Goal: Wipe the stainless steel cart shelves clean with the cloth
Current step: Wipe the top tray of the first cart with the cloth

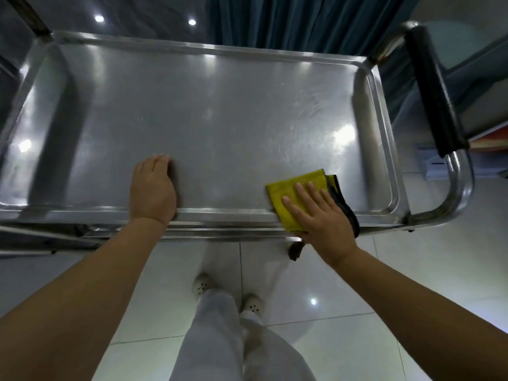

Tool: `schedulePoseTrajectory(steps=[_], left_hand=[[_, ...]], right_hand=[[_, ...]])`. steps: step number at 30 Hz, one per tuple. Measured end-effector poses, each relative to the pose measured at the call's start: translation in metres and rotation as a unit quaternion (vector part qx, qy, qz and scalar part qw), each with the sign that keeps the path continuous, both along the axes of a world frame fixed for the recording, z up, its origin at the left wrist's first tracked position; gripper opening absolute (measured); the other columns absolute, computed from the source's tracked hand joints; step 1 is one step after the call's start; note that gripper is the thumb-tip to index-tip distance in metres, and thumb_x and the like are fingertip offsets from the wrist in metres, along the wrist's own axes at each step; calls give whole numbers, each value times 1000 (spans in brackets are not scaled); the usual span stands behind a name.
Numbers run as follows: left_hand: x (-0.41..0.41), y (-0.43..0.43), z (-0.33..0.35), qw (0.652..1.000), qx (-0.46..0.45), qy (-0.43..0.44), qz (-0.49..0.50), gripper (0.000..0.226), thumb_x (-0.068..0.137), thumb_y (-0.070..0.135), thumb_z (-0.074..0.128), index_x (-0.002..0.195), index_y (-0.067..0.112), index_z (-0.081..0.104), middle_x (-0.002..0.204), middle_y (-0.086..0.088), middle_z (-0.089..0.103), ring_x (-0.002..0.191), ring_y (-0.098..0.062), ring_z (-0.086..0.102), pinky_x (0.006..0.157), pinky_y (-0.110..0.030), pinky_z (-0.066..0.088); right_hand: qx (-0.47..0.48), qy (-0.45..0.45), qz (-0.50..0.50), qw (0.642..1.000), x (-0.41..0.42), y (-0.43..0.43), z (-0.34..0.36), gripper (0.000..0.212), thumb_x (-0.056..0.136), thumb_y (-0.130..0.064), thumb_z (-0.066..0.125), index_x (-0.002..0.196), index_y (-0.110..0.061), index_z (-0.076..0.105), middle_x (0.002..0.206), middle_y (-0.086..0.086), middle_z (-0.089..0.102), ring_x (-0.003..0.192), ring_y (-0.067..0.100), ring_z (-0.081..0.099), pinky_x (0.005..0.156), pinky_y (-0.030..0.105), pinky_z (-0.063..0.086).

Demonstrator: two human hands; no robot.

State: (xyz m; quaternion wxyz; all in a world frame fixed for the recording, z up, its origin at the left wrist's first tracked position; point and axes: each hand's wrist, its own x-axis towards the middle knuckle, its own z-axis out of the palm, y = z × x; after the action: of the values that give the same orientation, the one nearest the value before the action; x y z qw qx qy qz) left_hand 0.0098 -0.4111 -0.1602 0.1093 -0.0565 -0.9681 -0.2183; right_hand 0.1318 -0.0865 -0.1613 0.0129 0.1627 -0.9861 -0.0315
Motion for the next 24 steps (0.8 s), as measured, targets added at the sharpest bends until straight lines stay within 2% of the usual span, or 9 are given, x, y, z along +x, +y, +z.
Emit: schedulePoseTrajectory(steps=[3, 7, 10, 13, 16, 20, 24], left_hand=[[0, -2, -2, 1000, -17, 14, -5, 32, 84, -9, 46, 114, -12, 59, 110, -31, 60, 103, -45, 53, 95, -48, 40], [1, -1, 0, 1000, -4, 21, 7, 30, 81, -10, 46, 106, -11, 61, 102, -29, 62, 96, -45, 54, 88, -50, 43], [1, -5, 1, 999, 25, 42, -6, 28, 77, -7, 45, 98, -8, 64, 93, -27, 63, 86, -44, 56, 82, -44, 42], [6, -24, 5, 996, 46, 66, -41, 30, 79, 1, 41, 95, -4, 65, 88, -23, 64, 80, -40, 58, 78, -38, 37], [20, -65, 14, 995, 47, 64, -65, 29, 81, 2, 43, 99, -1, 66, 91, -19, 65, 84, -37, 58, 79, -40, 42], [39, -144, 25, 995, 61, 52, -66, 32, 82, 5, 38, 99, -1, 64, 93, -17, 65, 88, -30, 53, 82, -37, 38], [58, -219, 29, 997, 40, 45, -46, 32, 85, 5, 38, 102, -1, 65, 99, -18, 65, 91, -37, 60, 90, -38, 39]], right_hand=[[17, -17, -83, 996, 23, 51, 11, 96, 64, -33, 84, 143, -19, 32, 146, 22, 40, 134, 43, 35, 109, 54, 29], [10, -28, -231, 972, 45, 80, 23, 97, 61, -22, 88, 141, -14, 33, 140, 29, 44, 128, 49, 42, 94, 63, 41], [-11, -15, -267, 963, 48, 57, 23, 92, 66, -18, 85, 142, -13, 35, 140, 30, 43, 127, 52, 40, 99, 65, 37], [-21, 11, -239, 971, 39, 8, 18, 91, 67, -20, 84, 142, -17, 32, 141, 27, 44, 129, 48, 41, 106, 57, 34], [-37, 22, -190, 981, 17, -75, 14, 88, 69, -25, 82, 141, -18, 33, 142, 25, 43, 131, 46, 40, 111, 52, 27], [-55, 7, -129, 990, -16, -206, 8, 85, 70, -31, 81, 141, -19, 36, 145, 23, 41, 134, 44, 37, 114, 50, 23], [-61, -18, -86, 994, -48, -323, 8, 77, 68, -33, 83, 136, -17, 50, 140, 24, 47, 129, 45, 43, 107, 55, 29]])
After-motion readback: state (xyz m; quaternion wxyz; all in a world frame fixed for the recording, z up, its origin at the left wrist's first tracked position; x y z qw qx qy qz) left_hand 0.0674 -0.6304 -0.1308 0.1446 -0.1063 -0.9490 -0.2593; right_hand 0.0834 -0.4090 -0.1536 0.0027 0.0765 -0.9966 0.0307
